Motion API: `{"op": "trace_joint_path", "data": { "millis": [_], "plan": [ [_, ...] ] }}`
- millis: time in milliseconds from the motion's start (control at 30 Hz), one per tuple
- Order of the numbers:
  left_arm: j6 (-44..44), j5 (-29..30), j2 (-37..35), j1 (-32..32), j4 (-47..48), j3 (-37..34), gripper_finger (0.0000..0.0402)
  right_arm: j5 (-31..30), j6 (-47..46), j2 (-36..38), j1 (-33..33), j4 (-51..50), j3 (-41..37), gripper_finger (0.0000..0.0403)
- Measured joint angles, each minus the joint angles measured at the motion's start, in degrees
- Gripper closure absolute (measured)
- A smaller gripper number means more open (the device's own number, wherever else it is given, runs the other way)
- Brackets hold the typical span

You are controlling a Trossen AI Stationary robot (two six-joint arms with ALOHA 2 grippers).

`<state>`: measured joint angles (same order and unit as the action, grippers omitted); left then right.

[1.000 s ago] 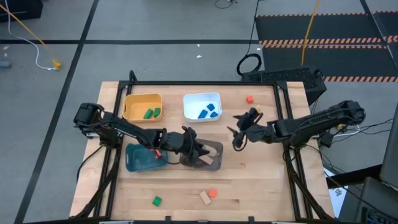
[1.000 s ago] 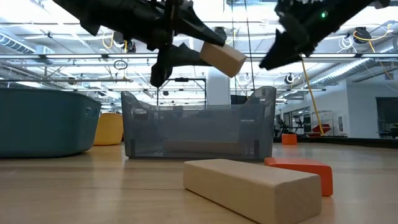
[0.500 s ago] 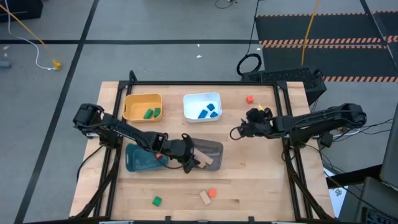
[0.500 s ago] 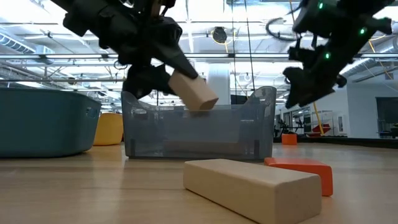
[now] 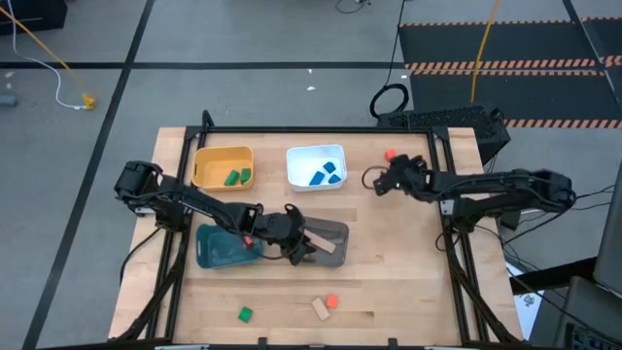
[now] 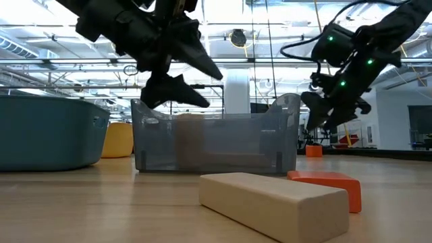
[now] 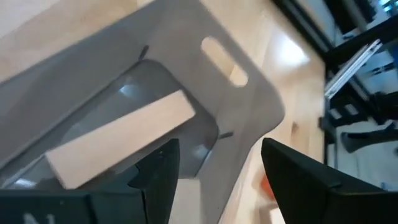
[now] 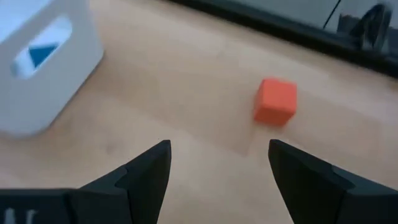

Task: Sort & place blocks by color
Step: Put the top orange block into the blue bin

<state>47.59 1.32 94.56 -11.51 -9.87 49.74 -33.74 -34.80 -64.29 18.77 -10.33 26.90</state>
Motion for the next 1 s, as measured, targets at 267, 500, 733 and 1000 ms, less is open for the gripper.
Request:
{"op": "trace_joint_path", "data": {
  "millis": [267,500,733,1000],
  "plan": [
    [-0.2,-6.4,-1.6,1.3,-7.1,0.0,0.0198,9.2,1.0,-0.3,13.1,4.7,-0.1,0.0142],
    [-5.1,-7.3,-5.8,1.4,-10.5,0.1,0.0211,16.5,3.7,-3.8,20.6,10.0,-0.2,0.0142],
    [-8.5,-7.3,-10.1,1.4,-10.6,0.1,0.0207,17.5,7.6,-11.0,24.2,17.6,-0.1,0.0142],
    [-8.9,-7.3,-11.1,1.4,-9.9,0.1,0.0206,17.5,8.7,-17.4,26.3,19.2,-0.1,0.0143]
  ]
}}
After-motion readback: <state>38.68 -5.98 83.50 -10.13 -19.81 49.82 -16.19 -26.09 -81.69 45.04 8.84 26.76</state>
